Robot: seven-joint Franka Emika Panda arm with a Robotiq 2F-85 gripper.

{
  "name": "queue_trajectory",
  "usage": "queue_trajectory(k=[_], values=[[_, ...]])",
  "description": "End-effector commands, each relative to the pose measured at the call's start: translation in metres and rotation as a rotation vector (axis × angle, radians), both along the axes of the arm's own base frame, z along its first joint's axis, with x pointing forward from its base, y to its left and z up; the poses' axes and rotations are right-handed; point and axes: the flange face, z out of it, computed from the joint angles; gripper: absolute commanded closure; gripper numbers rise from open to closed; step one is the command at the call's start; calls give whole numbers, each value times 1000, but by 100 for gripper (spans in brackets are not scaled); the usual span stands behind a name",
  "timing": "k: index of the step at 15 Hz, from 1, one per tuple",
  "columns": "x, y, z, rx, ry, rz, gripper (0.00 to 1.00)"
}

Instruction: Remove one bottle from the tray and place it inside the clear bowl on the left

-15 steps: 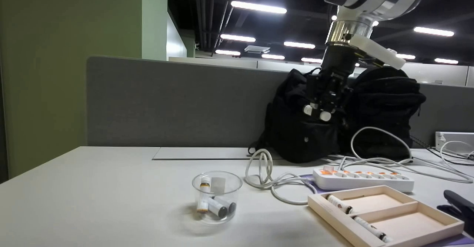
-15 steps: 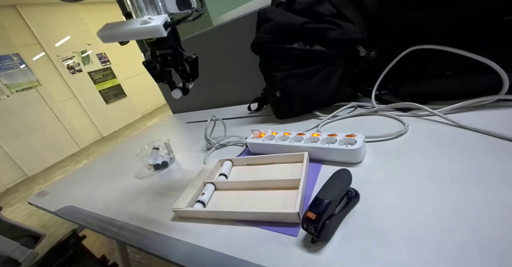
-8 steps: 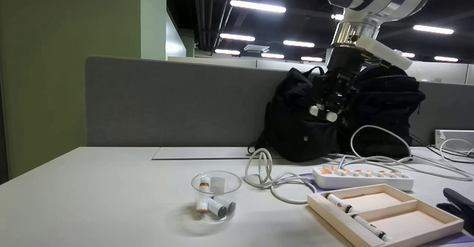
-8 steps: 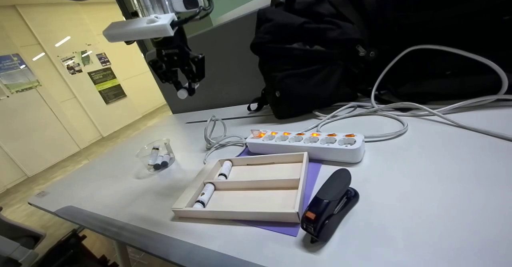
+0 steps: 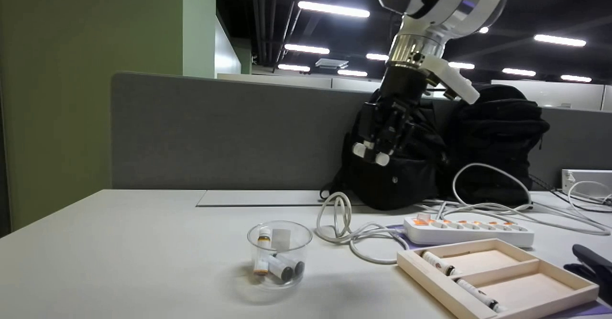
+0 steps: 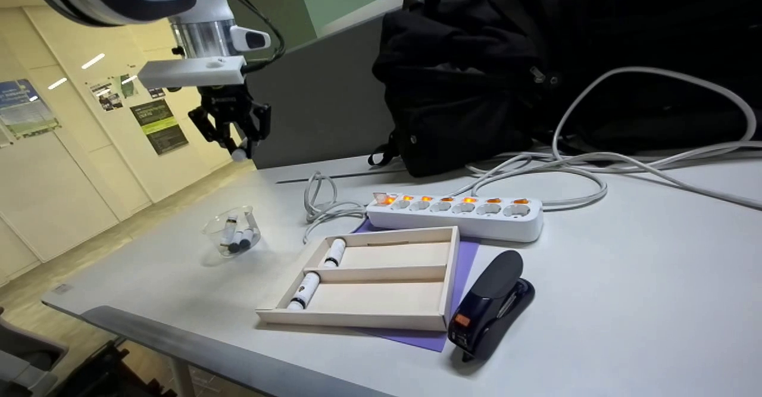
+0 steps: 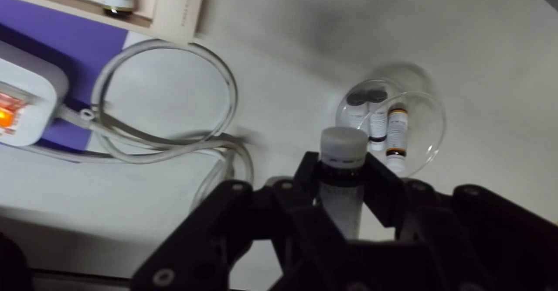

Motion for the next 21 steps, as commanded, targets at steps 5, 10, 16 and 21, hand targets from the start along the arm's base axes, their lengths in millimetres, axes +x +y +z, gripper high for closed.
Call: queue_trajectory(k=[5,10,16,21], values=[[37,64,-57,110,141,179,93],[55,91,-89,178,251,259,93],[63,116,-121,215,391,300,93],[71,117,-125,228,464,310,27]])
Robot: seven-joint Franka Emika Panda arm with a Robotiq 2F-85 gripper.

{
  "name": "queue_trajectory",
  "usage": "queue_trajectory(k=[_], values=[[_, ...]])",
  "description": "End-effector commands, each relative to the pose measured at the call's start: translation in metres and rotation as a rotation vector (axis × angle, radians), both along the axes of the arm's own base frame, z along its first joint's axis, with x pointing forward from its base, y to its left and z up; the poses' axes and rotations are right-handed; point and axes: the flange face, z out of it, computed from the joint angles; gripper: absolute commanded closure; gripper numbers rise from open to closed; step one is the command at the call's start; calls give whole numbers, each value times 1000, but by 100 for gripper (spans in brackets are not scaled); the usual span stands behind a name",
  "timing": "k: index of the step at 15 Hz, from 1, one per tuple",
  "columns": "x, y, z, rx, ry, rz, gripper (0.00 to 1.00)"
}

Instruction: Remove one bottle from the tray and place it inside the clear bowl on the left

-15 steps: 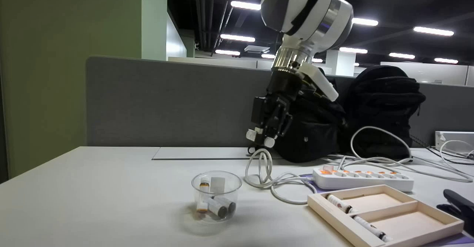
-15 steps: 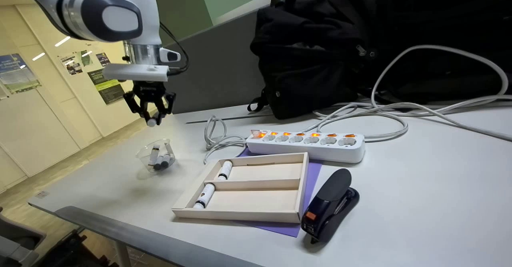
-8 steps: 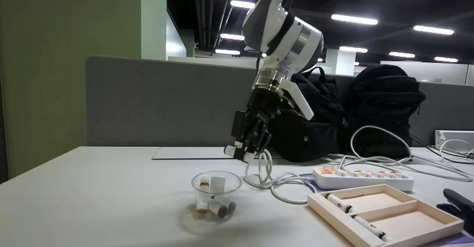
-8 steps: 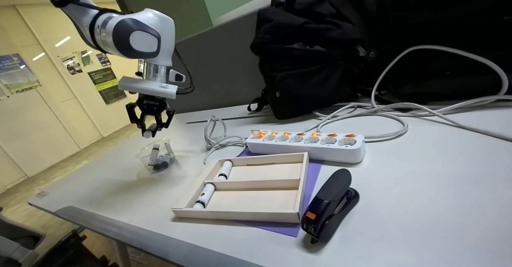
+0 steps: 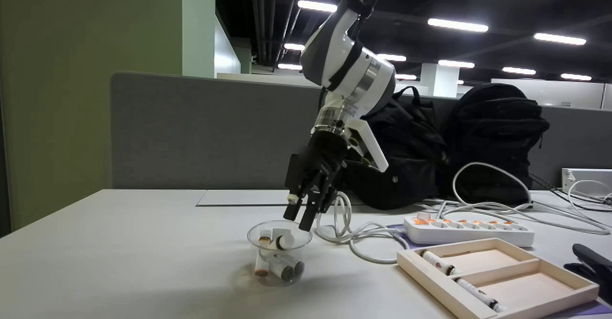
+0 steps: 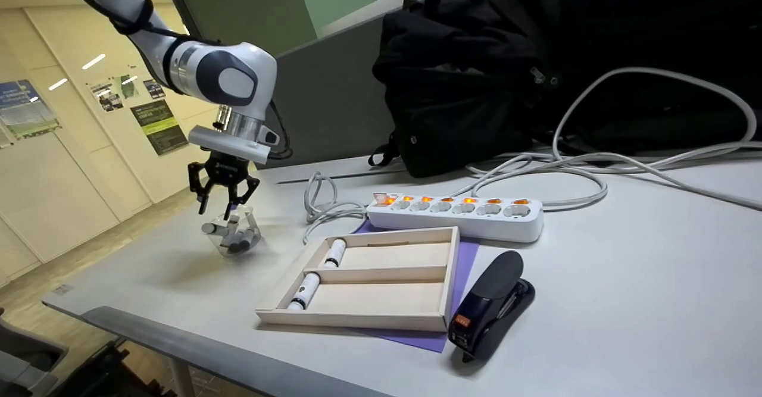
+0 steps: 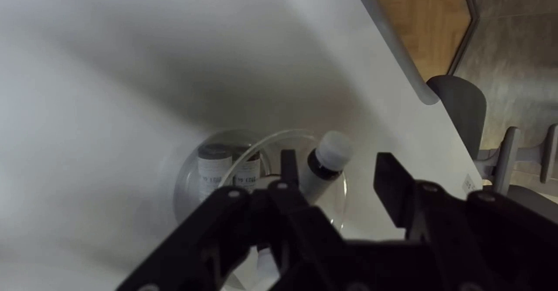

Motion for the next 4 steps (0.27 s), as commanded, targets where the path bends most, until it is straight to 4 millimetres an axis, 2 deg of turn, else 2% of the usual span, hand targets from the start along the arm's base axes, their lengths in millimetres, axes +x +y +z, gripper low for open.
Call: queue_trajectory(k=[1,2,4], values=[[15,-1,12,-36,26,-35,19],[6,0,1,1,12,-5,37],[10,-1,5,-9,9,-17,23]])
